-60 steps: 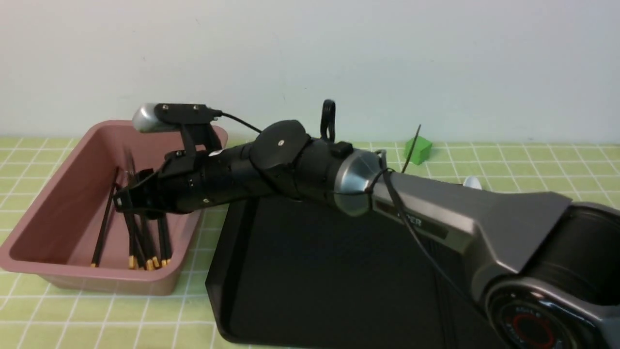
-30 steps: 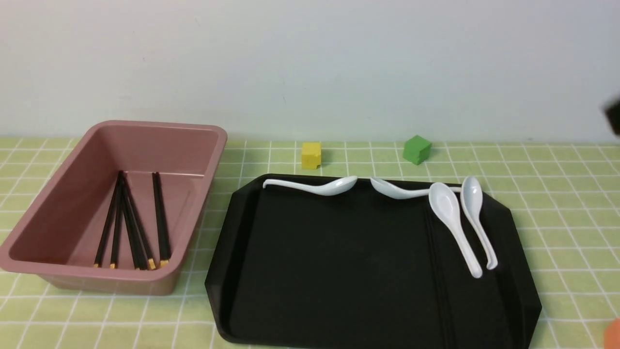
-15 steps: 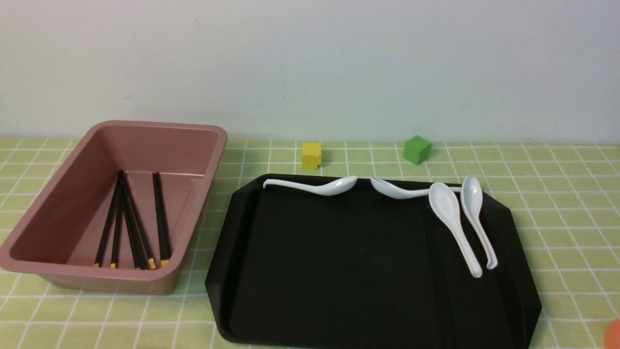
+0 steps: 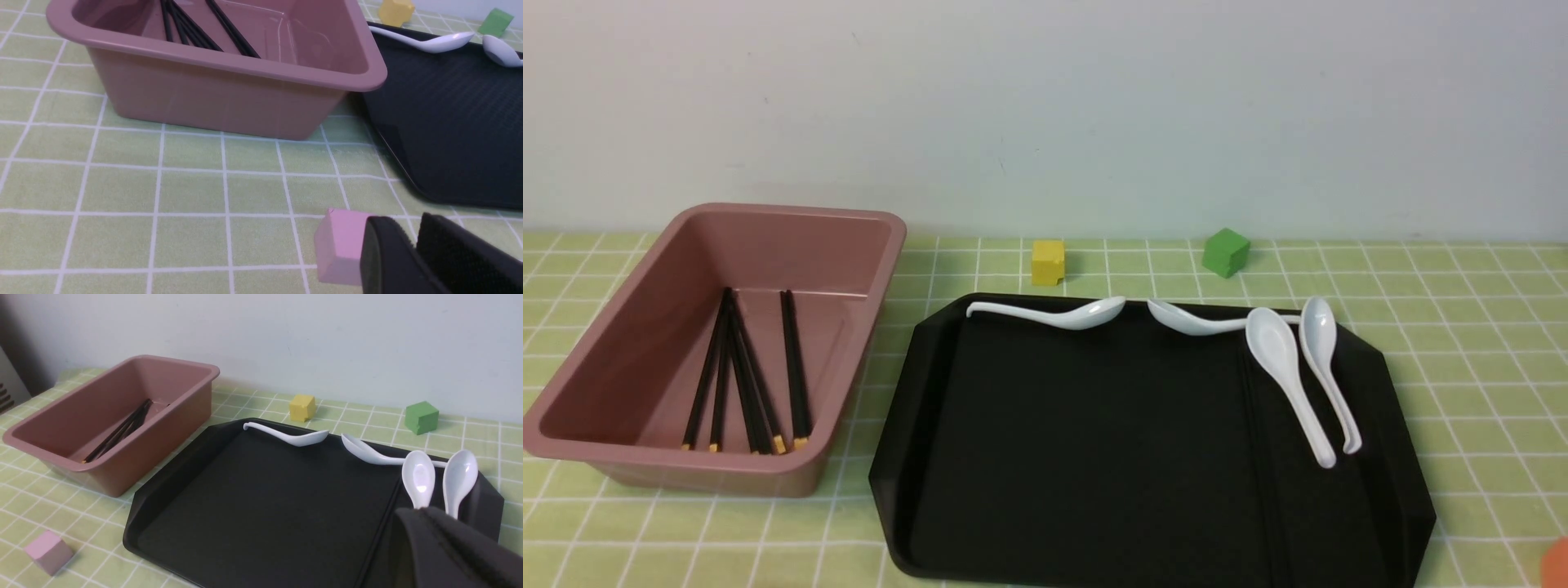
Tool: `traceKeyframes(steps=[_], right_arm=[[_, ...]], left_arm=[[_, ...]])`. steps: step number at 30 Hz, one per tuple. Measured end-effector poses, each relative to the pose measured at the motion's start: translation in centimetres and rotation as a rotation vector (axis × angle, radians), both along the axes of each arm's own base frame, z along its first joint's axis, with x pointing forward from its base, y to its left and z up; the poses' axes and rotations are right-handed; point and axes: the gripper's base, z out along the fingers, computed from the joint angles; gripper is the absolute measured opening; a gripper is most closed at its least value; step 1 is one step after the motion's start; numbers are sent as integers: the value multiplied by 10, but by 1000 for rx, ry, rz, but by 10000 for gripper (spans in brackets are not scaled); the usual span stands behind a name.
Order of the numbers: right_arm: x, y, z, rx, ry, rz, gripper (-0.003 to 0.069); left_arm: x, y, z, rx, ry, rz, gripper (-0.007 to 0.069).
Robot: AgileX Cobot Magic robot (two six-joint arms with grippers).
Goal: On green tablecloth take chopsticks from black tray and put them in box.
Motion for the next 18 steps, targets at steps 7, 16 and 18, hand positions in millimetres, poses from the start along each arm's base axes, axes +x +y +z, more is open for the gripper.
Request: traceKeyframes(steps=[7,16,18], right_arm=[[0,0,0,-1,1,0,24],[-5,-5,-10,10,-19,-19,38],[-8,-10,-20,18,-35,-77,41]], left_arm=[[0,0,0,0,0,1,137],[0,0,0,0,0,1,144],[0,0,0,0,0,1,146]])
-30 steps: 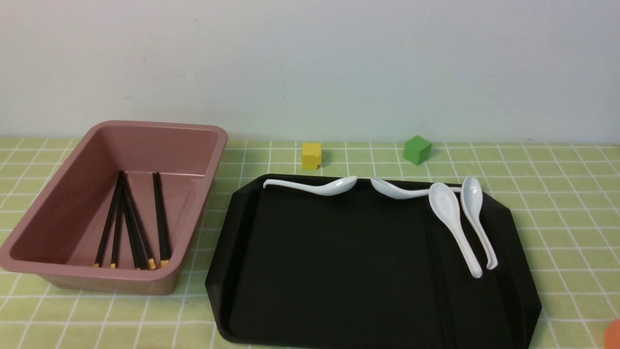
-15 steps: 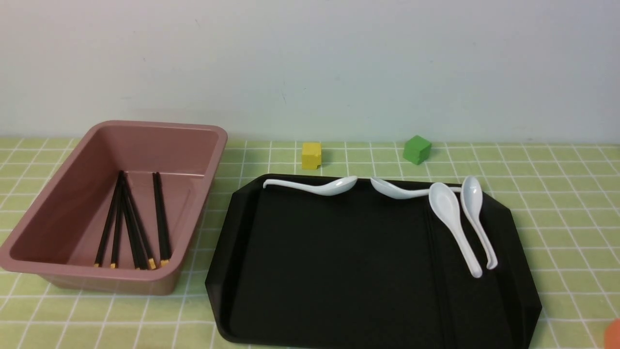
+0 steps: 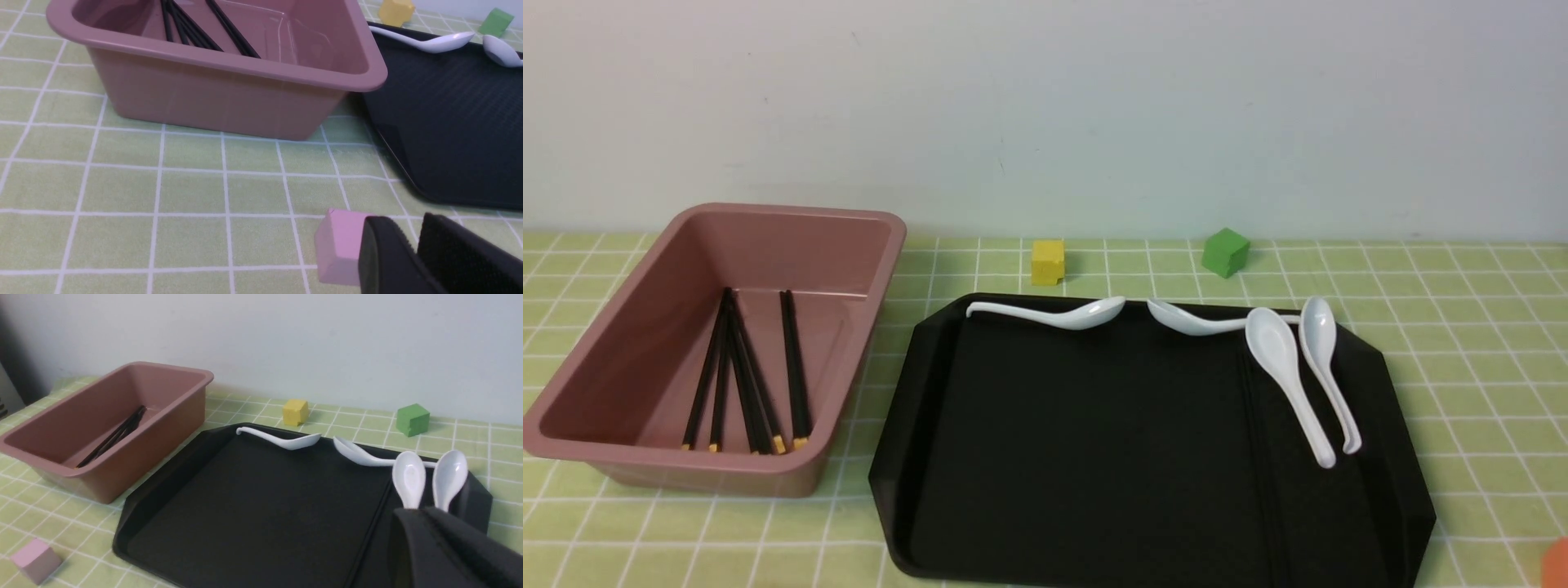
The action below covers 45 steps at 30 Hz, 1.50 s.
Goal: On green tablecloth take chopsticks from black tray and put them in box.
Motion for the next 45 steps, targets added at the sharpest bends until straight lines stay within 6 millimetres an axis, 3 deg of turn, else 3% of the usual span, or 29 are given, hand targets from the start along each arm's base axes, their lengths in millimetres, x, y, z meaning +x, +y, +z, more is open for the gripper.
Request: traceKeyframes(steps=[4,5,8,13,45], right_arm=[[-2,-9,-30,-7,18,-123,45],[-5,-15,-48,-17,29,-191,47],[-8,-21,-77,-43,40,-282,52],[-10,-27,-109,-72,102,-381,58],[-10,-29,-111,-73,119,-411,107]], left_arm=[[0,0,0,0,0,0,147],[0,0,0,1,0,0,146],[0,0,0,1,0,0,146],[0,0,0,1,0,0,146],[0,0,0,1,0,0,166]])
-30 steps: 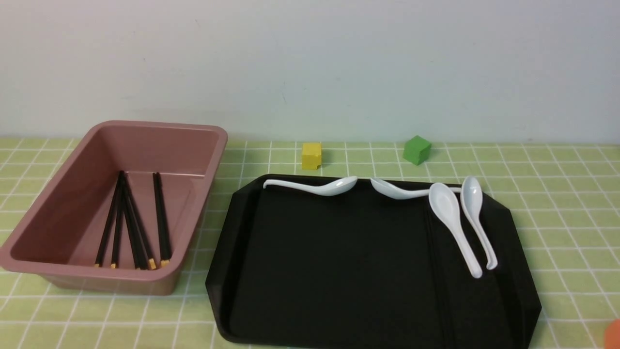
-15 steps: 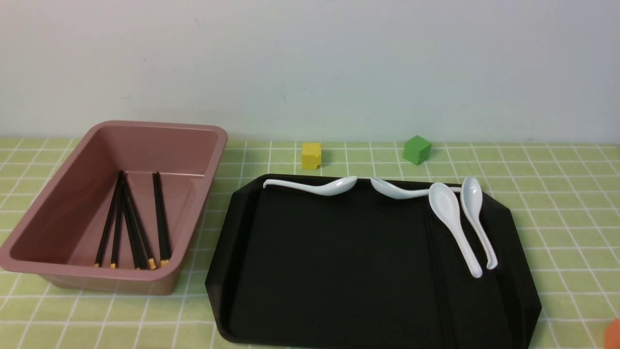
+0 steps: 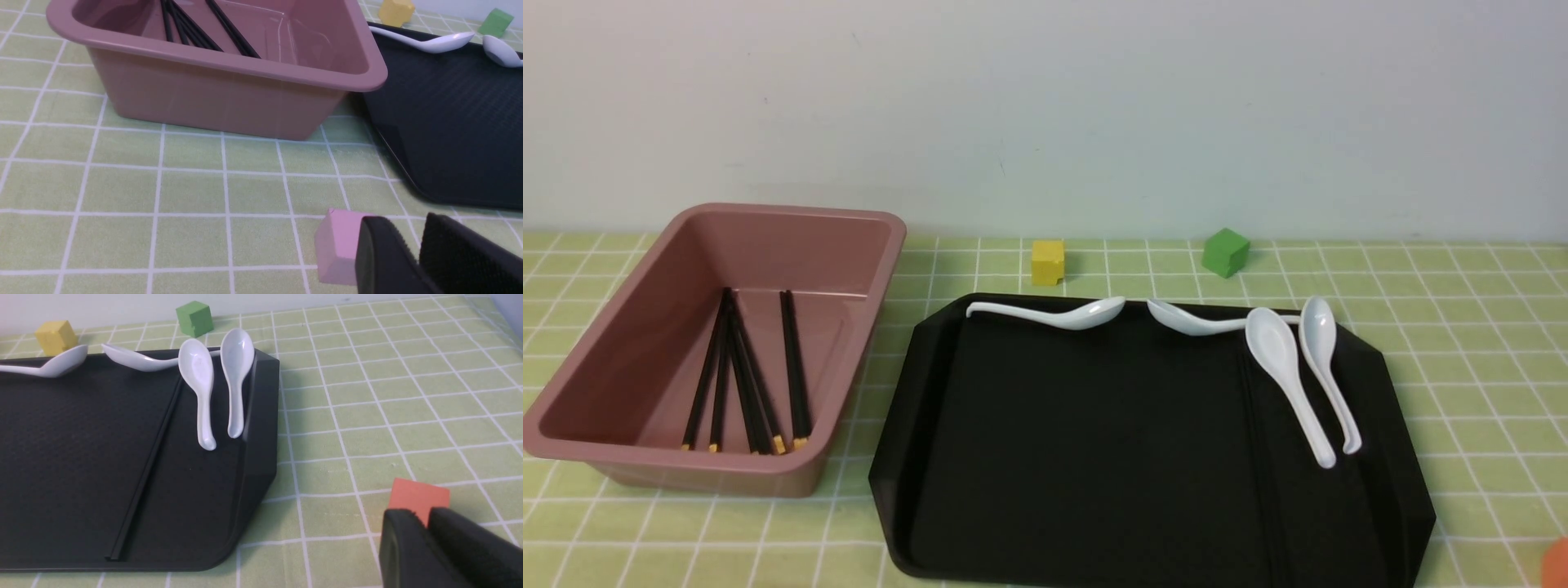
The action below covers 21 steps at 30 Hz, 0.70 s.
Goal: On green tablecloth take chopsticks from black tray and put them in box.
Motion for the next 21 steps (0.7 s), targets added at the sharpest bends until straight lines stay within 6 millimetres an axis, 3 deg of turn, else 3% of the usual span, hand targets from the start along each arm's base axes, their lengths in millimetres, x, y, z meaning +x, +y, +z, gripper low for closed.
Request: traceKeyframes(steps=[21], right_arm=[[0,0,0,0,-1,0,127]], left_arm=[[0,0,0,0,0,0,188]])
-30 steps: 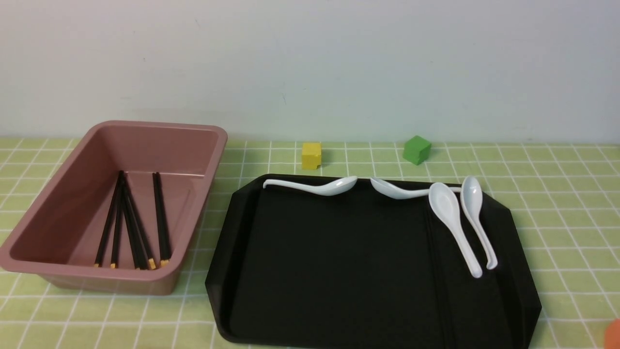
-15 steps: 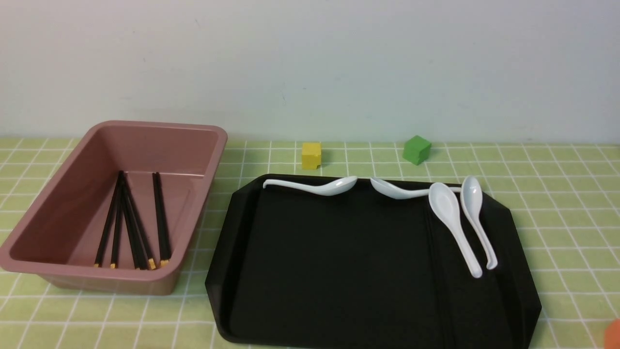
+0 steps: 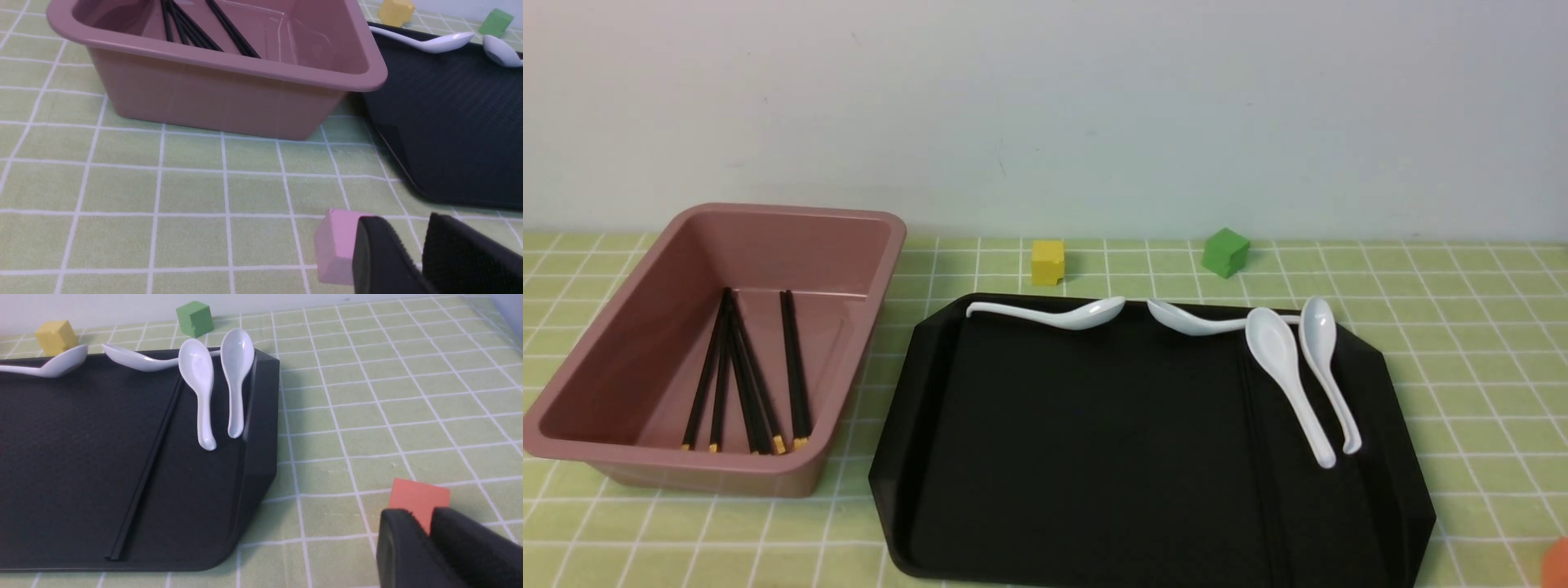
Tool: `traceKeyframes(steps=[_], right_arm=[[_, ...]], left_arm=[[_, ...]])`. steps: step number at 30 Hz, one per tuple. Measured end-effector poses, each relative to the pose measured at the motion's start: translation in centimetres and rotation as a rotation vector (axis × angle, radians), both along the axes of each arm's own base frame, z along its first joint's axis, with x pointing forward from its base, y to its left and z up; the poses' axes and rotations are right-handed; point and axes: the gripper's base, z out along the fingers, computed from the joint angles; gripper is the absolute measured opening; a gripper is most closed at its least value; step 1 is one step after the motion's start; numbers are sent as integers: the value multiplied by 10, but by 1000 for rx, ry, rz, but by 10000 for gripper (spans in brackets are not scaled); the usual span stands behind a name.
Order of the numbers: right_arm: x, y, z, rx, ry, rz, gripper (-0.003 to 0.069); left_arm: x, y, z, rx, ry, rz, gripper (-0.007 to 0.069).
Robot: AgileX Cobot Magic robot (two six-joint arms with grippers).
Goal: On green tablecloth take chopsticks from black tray and put them in box.
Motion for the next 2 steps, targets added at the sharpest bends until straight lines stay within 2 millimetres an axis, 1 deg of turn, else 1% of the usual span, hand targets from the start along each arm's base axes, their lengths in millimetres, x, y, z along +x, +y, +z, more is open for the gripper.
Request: traceKeyframes(steps=[2], right_arm=[[0,0,0,0,0,0,128]], left_arm=[[0,0,0,0,0,0,191]])
